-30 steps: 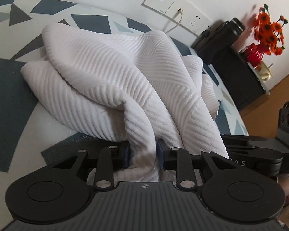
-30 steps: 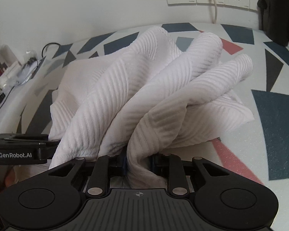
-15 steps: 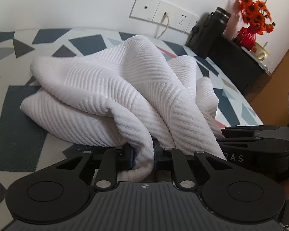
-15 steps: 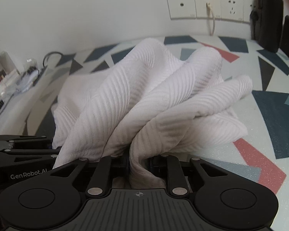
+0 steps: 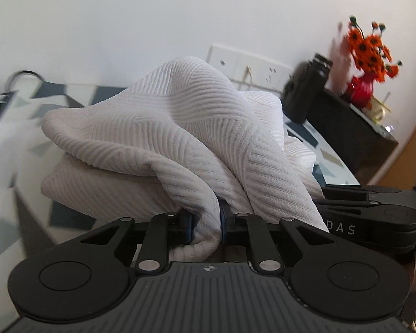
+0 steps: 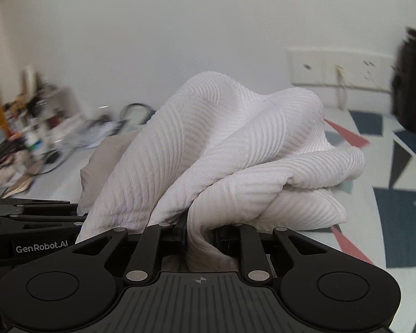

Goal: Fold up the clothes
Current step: 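Lift the folded sweater with both grippers and carry it to the orange chair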

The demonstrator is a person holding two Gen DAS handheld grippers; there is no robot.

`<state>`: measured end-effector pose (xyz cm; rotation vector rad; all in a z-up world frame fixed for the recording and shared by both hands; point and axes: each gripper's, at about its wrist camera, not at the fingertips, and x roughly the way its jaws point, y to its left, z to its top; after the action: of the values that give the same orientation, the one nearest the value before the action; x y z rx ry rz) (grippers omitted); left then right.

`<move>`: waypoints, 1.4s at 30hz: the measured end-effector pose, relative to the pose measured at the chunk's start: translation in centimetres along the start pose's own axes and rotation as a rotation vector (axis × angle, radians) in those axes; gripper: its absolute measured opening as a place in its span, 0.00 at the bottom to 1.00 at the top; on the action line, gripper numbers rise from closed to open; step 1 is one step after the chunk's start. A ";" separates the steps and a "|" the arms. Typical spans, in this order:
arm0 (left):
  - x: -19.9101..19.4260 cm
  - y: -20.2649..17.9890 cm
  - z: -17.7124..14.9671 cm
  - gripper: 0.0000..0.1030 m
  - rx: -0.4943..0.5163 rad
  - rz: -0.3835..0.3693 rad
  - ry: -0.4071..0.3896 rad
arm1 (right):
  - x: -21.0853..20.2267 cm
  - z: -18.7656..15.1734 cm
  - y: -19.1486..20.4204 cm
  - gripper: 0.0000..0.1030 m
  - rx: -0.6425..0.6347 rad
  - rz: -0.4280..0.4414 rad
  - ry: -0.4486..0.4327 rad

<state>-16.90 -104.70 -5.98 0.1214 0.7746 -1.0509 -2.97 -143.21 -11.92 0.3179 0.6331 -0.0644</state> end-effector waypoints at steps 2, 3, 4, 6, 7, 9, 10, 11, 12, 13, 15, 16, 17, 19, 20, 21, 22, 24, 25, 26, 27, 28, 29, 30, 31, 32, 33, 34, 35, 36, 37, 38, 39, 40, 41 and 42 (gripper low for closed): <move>-2.4 -0.8 -0.8 0.16 -0.031 0.036 -0.041 | -1.3 0.1 1.4 0.17 -0.045 0.044 -0.007; -3.6 -1.1 -1.3 0.16 -0.042 0.057 -0.060 | -1.9 0.2 2.0 0.17 -0.067 0.065 -0.010; -4.7 -1.4 -1.7 0.16 -0.052 0.081 -0.078 | -2.6 0.3 2.7 0.17 -0.090 0.087 -0.013; -7.0 -1.8 -2.5 0.16 -0.079 0.137 -0.111 | -3.9 0.4 4.1 0.17 -0.135 0.131 -0.020; -8.3 -1.9 -2.9 0.15 -0.095 0.166 -0.128 | -4.4 0.5 4.9 0.17 -0.154 0.154 -0.025; -10.9 -1.7 -3.9 0.15 -0.126 0.216 -0.165 | -5.4 0.5 6.9 0.17 -0.182 0.204 -0.040; -12.1 -1.6 -4.3 0.15 -0.140 0.237 -0.179 | -5.9 0.6 7.8 0.17 -0.193 0.231 -0.040; -13.3 -1.5 -4.7 0.15 -0.154 0.259 -0.194 | -6.3 0.8 8.9 0.17 -0.214 0.258 -0.036; -14.5 -1.4 -5.2 0.15 -0.170 0.283 -0.209 | -6.6 1.0 10.0 0.17 -0.247 0.285 -0.030; -15.6 -1.3 -5.8 0.15 -0.187 0.305 -0.224 | -6.9 1.2 11.2 0.17 -0.279 0.309 -0.026; -17.9 -0.8 -7.0 0.15 -0.229 0.345 -0.257 | -7.3 1.3 13.7 0.17 -0.333 0.354 -0.021; -18.9 -0.4 -7.5 0.15 -0.248 0.363 -0.271 | -7.5 1.3 15.0 0.17 -0.357 0.373 -0.020; -20.0 0.0 -8.1 0.15 -0.266 0.381 -0.284 | -7.6 1.3 16.4 0.17 -0.380 0.388 -0.021; -22.2 1.3 -9.2 0.15 -0.300 0.422 -0.302 | -7.6 1.1 19.6 0.17 -0.421 0.422 -0.014; -23.3 2.1 -9.7 0.15 -0.316 0.441 -0.310 | -7.3 1.0 21.1 0.17 -0.431 0.441 -0.004; -24.5 3.1 -10.4 0.15 -0.332 0.459 -0.319 | -7.0 1.0 22.7 0.17 -0.439 0.461 0.007; -25.6 4.1 -11.0 0.15 -0.348 0.475 -0.328 | -6.7 0.8 24.5 0.17 -0.448 0.480 0.016; -27.7 6.2 -12.1 0.15 -0.382 0.497 -0.347 | -6.2 0.5 28.1 0.17 -0.471 0.513 0.033; -29.0 7.4 -12.7 0.15 -0.397 0.509 -0.356 | -5.9 0.1 30.2 0.17 -0.489 0.522 0.036; -30.4 8.8 -13.4 0.15 -0.409 0.522 -0.362 | -5.6 -0.2 32.3 0.17 -0.508 0.531 0.039; -31.7 10.1 -14.0 0.15 -0.419 0.532 -0.369 | -5.3 -0.4 34.4 0.17 -0.525 0.540 0.041; -32.9 11.5 -14.5 0.15 -0.427 0.541 -0.377 | -5.0 -0.7 36.6 0.17 -0.542 0.552 0.043; -34.2 12.9 -14.9 0.15 -0.435 0.549 -0.385 | -4.7 -0.9 38.8 0.17 -0.557 0.565 0.043; -35.3 14.1 -15.3 0.15 -0.442 0.558 -0.393 | -4.6 -1.1 40.9 0.17 -0.571 0.577 0.042; -36.4 15.3 -15.5 0.15 -0.447 0.569 -0.401 | -4.4 -1.4 43.0 0.17 -0.585 0.590 0.041; -37.8 16.7 -15.9 0.15 -0.452 0.582 -0.413 | -4.2 -1.6 45.1 0.17 -0.599 0.603 0.039; -39.1 18.0 -16.3 0.15 -0.456 0.594 -0.423 | -4.1 -1.9 47.2 0.17 -0.612 0.615 0.035; -40.4 19.2 -16.7 0.15 -0.461 0.606 -0.432 | -4.0 -2.2 49.2 0.17 -0.619 0.625 0.029; -41.6 20.2 -16.9 0.15 -0.467 0.618 -0.438 | -3.9 -2.5 51.1 0.17 -0.622 0.634 0.025; -42.7 21.3 -17.2 0.15 -0.471 0.631 -0.440 | -3.8 -2.8 52.9 0.17 -0.625 0.642 0.020; -43.9 22.3 -17.5 0.15 -0.471 0.645 -0.441 | -3.6 -3.1 54.6 0.17 -0.628 0.650 0.018; -45.0 23.3 -17.8 0.15 -0.471 0.658 -0.442 | -3.4 -3.5 56.3 0.17 -0.634 0.658 0.018; -46.0 24.1 -18.2 0.15 -0.473 0.670 -0.443 | -3.2 -3.8 57.9 0.17 -0.643 0.667 0.021; -46.9 25.0 -18.6 0.15 -0.480 0.681 -0.445 | -2.9 -4.1 59.5 0.17 -0.654 0.677 0.026; -47.8 25.8 -19.0 0.15 -0.490 0.693 -0.449 | -2.6 -4.3 61.0 0.17 -0.667 0.688 0.032; -48.5 26.5 -19.5 0.15 -0.503 0.704 -0.455 | -2.2 -4.4 62.6 0.17 -0.679 0.700 0.039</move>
<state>-18.16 -46.79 3.11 -0.2567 0.4947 -0.1804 2.44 -82.46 3.06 -0.1321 0.5188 0.8149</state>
